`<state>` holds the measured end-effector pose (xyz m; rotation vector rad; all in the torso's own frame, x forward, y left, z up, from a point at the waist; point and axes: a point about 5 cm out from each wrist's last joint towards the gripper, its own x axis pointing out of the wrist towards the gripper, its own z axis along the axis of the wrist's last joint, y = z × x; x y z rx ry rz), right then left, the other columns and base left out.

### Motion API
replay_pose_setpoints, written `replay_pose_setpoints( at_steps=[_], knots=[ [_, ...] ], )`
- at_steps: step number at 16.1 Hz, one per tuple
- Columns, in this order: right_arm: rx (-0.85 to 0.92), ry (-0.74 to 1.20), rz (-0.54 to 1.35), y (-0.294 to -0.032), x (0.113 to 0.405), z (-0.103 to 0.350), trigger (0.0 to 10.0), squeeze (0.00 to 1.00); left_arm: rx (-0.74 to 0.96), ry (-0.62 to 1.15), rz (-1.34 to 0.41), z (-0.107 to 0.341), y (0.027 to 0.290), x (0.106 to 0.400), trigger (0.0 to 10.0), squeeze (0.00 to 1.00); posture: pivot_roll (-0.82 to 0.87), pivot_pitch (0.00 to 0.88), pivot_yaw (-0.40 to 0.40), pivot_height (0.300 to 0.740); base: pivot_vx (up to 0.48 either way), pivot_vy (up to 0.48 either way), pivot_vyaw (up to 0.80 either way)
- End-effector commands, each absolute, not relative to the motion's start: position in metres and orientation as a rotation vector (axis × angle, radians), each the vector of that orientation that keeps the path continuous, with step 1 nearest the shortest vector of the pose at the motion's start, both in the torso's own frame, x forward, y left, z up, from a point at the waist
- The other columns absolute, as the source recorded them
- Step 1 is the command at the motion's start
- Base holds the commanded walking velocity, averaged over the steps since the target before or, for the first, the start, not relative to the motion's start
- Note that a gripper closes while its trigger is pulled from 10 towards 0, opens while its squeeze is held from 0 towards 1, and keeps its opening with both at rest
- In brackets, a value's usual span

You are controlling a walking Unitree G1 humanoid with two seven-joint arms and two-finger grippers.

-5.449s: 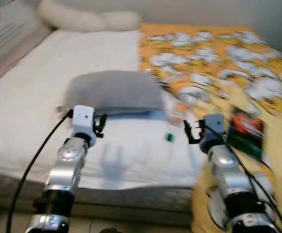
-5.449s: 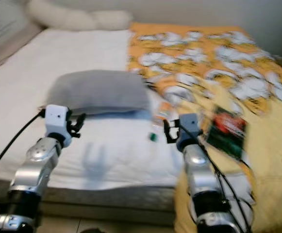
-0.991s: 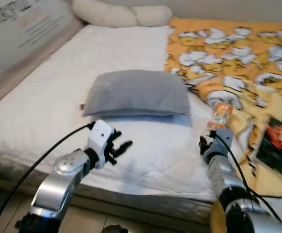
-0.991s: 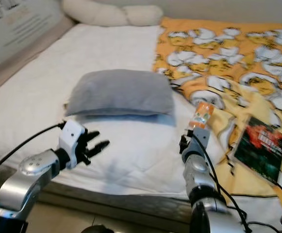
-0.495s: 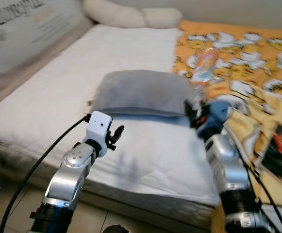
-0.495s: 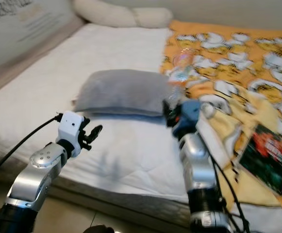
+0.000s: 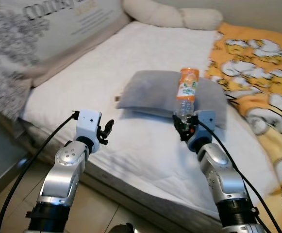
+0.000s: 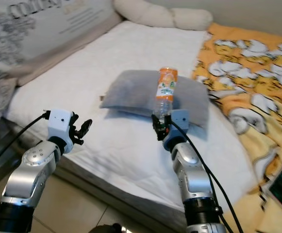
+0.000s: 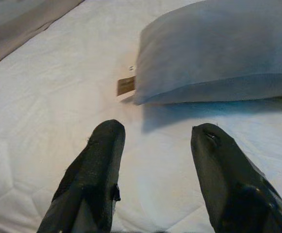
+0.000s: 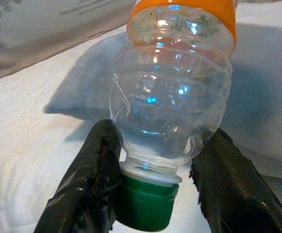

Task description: Clean up the room

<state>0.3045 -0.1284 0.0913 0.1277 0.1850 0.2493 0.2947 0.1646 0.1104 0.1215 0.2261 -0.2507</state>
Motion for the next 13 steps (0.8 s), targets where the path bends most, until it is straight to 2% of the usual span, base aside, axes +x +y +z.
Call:
replay_pose_setpoints(
  at_steps=[1, 6, 9, 13],
  knots=[
    [0.145, 0.185, 0.243, -0.127, 0.306, 0.095, 10.0, 0.00, 0.096, 0.234, -0.238, 0.111, 0.164, 0.297, 10.0, 0.00, 0.00, 0.000, 0.054, 0.740, 0.000, 0.000, 0.80],
    [0.184, 0.207, 0.267, -0.117, 0.305, 0.095, 10.0, 0.00, 0.083, 0.213, -0.223, 0.112, 0.167, 0.300, 10.0, 0.00, -0.01, 0.000, 0.073, 0.740, 0.000, 0.000, 0.80],
    [0.174, 0.204, 0.284, -0.115, 0.307, 0.098, 10.0, 0.00, -0.025, 0.256, -0.188, 0.111, 0.167, 0.303, 10.0, 0.00, -0.02, 0.000, 0.077, 0.740, 0.000, 0.000, 0.80],
    [0.177, 0.235, 0.253, -0.122, 0.308, 0.094, 10.0, 0.00, 0.083, 0.300, -0.195, 0.104, 0.167, 0.303, 10.0, 0.00, -0.02, 0.000, 0.066, 0.740, 0.000, 0.000, 0.79]
  ],
)
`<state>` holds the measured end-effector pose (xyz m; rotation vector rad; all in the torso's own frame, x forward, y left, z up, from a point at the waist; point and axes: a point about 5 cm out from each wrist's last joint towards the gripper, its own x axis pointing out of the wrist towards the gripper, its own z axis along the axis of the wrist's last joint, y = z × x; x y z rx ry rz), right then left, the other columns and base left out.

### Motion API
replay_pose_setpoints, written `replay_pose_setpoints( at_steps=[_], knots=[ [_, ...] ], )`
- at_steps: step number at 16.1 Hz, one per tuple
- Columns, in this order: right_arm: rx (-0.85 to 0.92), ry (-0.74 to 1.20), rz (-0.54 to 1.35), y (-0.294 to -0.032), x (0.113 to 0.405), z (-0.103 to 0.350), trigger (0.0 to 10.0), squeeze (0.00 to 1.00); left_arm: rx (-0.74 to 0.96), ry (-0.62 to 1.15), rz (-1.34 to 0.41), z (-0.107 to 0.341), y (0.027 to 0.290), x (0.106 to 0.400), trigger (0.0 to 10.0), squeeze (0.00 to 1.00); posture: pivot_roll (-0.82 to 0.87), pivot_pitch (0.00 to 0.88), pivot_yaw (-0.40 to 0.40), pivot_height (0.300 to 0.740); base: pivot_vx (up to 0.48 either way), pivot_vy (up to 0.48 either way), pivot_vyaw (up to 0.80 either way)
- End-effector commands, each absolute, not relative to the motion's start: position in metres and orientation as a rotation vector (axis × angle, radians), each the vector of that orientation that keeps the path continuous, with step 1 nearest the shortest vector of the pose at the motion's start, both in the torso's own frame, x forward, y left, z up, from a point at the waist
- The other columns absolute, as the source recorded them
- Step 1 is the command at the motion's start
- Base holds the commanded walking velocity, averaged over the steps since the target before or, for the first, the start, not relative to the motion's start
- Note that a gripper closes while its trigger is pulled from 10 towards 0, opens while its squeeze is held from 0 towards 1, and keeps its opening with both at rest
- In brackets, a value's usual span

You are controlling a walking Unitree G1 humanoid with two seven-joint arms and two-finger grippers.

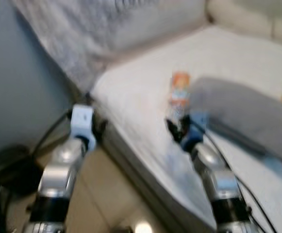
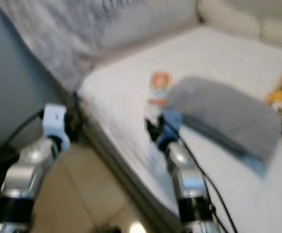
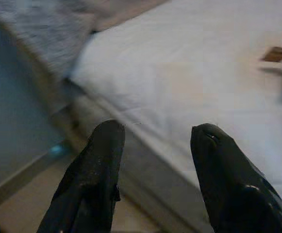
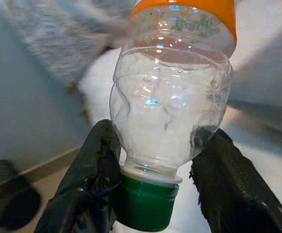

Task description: Clean up the room

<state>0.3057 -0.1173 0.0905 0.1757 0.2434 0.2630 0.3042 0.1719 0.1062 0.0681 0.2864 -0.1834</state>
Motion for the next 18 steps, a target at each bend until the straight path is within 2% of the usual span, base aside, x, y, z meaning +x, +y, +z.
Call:
replay_pose_setpoints(
  at_steps=[1, 4, 7, 10, 13, 16, 18],
  knots=[
    [0.171, 0.236, 0.249, -0.123, 0.308, 0.093, 10.0, 0.00, 0.105, 0.304, -0.187, 0.104, 0.169, 0.304, 10.0, 0.00, -0.02, 0.000, 0.071, 0.740, 0.000, 0.000, 0.79],
    [0.137, 0.221, 0.249, -0.127, 0.309, 0.095, 10.0, 0.00, 0.116, 0.310, -0.198, 0.103, 0.167, 0.304, 10.0, 0.00, -0.04, 0.000, 0.090, 0.740, 0.000, 0.000, 0.79],
    [0.091, 0.218, 0.224, -0.133, 0.313, 0.098, 10.0, 0.00, 0.195, 0.245, -0.163, 0.104, 0.165, 0.307, 10.0, 0.00, -0.08, 0.000, 0.104, 0.740, 0.000, 0.000, 0.79],
    [0.073, 0.255, 0.253, -0.131, 0.310, 0.096, 10.0, 0.00, 0.153, 0.187, -0.230, 0.111, 0.153, 0.309, 10.0, 0.00, -0.09, 0.000, 0.091, 0.740, 0.000, 0.000, 0.79],
    [0.065, 0.274, 0.226, -0.136, 0.308, 0.092, 10.0, 0.00, 0.148, 0.159, -0.210, 0.114, 0.154, 0.308, 10.0, 0.00, -0.06, 0.000, 0.049, 0.740, 0.321, 0.000, 0.00],
    [0.015, 0.252, 0.138, -0.152, 0.309, 0.093, 10.0, 0.00, 0.123, 0.179, -0.170, 0.113, 0.161, 0.307, 10.0, 0.00, -0.04, 0.000, 0.020, 0.740, 0.345, 0.000, 0.00],
    [-0.009, 0.252, 0.161, -0.152, 0.306, 0.093, 10.0, 0.00, 0.129, 0.180, -0.170, 0.113, 0.162, 0.305, 10.0, 0.00, -0.02, 0.000, 0.002, 0.740, 0.347, 0.000, 0.00]
  ],
)
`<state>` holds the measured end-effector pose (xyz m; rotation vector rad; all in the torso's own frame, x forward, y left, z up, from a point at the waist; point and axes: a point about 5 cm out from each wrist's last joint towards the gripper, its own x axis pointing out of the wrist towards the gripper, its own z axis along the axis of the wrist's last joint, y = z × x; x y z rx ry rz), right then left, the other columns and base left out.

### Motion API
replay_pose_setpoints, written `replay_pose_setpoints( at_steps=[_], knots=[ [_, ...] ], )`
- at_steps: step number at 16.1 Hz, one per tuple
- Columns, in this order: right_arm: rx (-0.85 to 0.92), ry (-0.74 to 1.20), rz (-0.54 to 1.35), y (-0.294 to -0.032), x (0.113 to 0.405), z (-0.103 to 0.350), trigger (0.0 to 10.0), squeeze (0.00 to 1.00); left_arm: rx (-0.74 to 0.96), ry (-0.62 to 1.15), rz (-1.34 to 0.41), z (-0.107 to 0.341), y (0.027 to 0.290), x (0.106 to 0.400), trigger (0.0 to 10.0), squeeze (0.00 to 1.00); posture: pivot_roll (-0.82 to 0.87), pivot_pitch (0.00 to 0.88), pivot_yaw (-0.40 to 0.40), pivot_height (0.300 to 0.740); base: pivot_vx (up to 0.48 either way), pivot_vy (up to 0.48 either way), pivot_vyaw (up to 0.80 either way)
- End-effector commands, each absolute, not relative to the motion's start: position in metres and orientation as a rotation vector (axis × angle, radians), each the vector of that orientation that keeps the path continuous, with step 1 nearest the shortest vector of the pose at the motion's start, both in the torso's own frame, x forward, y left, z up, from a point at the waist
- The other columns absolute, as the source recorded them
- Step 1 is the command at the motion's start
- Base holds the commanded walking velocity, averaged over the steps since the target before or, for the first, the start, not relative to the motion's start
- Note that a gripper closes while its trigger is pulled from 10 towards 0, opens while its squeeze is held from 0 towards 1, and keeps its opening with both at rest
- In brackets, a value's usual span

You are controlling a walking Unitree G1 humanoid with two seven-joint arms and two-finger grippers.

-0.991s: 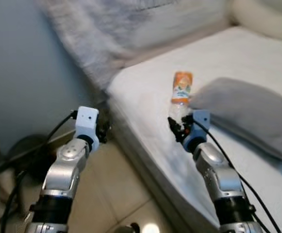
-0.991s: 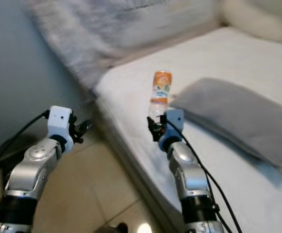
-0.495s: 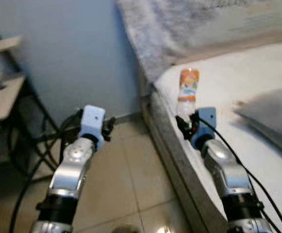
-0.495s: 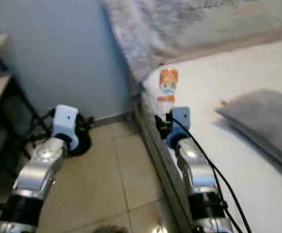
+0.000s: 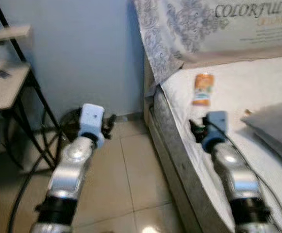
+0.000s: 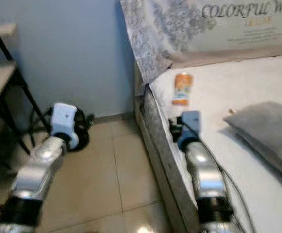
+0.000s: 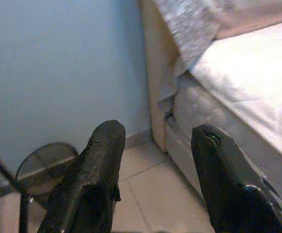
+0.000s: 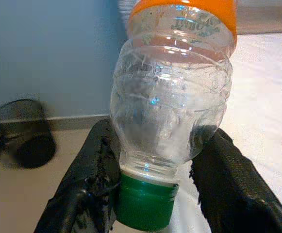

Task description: Clean up the room

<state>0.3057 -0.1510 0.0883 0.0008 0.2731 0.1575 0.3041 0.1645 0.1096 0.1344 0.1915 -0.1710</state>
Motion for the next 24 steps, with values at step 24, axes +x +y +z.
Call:
replay_pose_setpoints(
  at_steps=[24],
  knots=[
    [-0.074, 0.283, 0.327, -0.127, 0.305, 0.087, 10.0, 0.00, 0.165, 0.193, -0.225, 0.117, 0.163, 0.311, 10.0, 0.00, -0.01, 0.000, 0.028, 0.740, 0.418, 0.000, 0.27]
  ],
)
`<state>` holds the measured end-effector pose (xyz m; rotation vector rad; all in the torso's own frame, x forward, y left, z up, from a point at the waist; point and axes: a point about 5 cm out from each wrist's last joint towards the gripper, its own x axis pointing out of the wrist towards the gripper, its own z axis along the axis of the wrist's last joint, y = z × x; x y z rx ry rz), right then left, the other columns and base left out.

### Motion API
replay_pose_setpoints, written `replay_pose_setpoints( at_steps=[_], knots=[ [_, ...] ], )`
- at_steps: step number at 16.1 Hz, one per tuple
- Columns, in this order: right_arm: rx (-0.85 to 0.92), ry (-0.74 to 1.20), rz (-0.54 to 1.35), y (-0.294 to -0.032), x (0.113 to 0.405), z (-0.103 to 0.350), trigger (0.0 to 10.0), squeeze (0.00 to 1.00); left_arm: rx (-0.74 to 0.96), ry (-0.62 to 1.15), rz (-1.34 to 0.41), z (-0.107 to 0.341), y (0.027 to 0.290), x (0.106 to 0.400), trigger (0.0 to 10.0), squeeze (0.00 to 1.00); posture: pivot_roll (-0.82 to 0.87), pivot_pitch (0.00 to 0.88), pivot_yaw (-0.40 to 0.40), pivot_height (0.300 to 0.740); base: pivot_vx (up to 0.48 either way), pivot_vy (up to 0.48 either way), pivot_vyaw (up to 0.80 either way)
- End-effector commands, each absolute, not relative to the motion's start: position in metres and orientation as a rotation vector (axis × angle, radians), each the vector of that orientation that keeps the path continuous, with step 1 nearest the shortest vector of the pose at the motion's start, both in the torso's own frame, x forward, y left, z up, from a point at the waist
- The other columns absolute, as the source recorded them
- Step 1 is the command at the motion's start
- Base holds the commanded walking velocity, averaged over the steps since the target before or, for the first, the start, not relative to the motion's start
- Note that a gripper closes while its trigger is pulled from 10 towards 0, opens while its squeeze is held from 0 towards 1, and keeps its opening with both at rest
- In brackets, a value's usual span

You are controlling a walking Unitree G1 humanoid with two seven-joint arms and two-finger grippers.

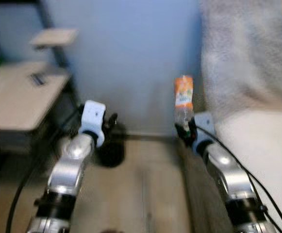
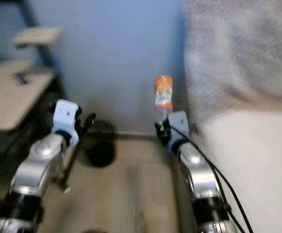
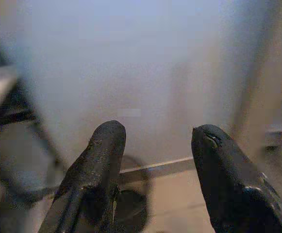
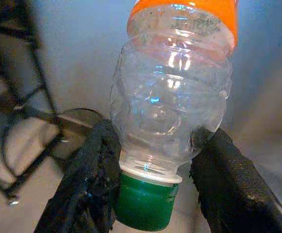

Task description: Clean up the room

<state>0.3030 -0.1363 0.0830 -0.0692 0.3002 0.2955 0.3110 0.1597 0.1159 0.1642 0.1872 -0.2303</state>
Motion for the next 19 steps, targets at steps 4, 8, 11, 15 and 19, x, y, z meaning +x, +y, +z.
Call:
replay_pose_setpoints(
  at_steps=[4, 8, 11, 15, 19],
  knots=[
    [-0.111, 0.295, 0.343, -0.1282, 0.3028, 0.0842, 10.0, 0.00, 0.167, 0.192, -0.231, 0.1163, 0.1618, 0.3110, 10.0, 0.00, 0.00, 0.000, 0.027, 0.740, 0.421, 0.000, 0.40],
    [-0.143, 0.297, 0.365, -0.1299, 0.3002, 0.0827, 10.0, 0.00, 0.179, 0.191, -0.237, 0.1164, 0.1620, 0.3100, 10.0, 0.00, 0.00, 0.000, 0.024, 0.740, 0.419, 0.000, 0.00],
    [-0.160, 0.299, 0.376, -0.1255, 0.2984, 0.0807, 10.0, 0.00, 0.187, 0.193, -0.250, 0.1156, 0.1610, 0.3085, 10.0, 0.00, 0.01, 0.000, 0.026, 0.740, 0.419, 0.000, 0.00],
    [-0.169, 0.306, 0.379, -0.1253, 0.2983, 0.0793, 10.0, 0.00, 0.189, 0.193, -0.255, 0.1156, 0.1606, 0.3085, 10.0, 0.00, 0.01, 0.000, 0.025, 0.740, 0.420, 0.000, 0.00],
    [-0.176, 0.311, 0.373, -0.1262, 0.2989, 0.0783, 10.0, 0.00, 0.190, 0.197, -0.268, 0.1151, 0.1594, 0.3080, 10.0, 0.00, 0.01, 0.000, 0.028, 0.740, 0.420, 0.000, 0.00]
  ],
)
